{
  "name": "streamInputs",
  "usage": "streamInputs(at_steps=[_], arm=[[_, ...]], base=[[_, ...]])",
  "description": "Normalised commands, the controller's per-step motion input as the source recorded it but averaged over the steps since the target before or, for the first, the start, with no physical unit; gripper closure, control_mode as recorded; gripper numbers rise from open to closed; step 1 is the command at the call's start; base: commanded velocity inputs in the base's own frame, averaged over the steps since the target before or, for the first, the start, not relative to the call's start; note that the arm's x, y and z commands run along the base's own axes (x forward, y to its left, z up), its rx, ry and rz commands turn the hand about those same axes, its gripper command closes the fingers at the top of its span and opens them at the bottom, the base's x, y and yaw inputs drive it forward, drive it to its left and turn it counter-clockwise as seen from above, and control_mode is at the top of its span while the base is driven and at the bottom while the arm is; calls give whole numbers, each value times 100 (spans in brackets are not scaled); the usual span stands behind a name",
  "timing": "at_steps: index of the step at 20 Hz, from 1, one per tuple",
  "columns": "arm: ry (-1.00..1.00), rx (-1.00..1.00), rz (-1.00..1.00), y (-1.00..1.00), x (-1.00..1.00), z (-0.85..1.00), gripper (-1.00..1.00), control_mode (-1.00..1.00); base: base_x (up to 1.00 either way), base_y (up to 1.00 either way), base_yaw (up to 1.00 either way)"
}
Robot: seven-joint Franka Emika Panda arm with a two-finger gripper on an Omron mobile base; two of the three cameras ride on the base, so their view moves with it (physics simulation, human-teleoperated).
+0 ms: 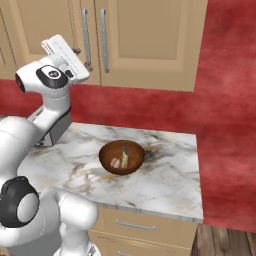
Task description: Open the cabinet. Pick the tangerine and banana from the cabinet and place them into the bowl. Then close the cabinet.
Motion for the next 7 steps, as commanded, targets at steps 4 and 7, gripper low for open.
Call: streamInputs(at_steps=[4, 7], arm=[[0, 0, 21, -30, 71, -44, -100, -100], [0, 0, 19, -27, 67, -42, -100, -100]], base=[[0, 0, 0], [0, 0, 0]])
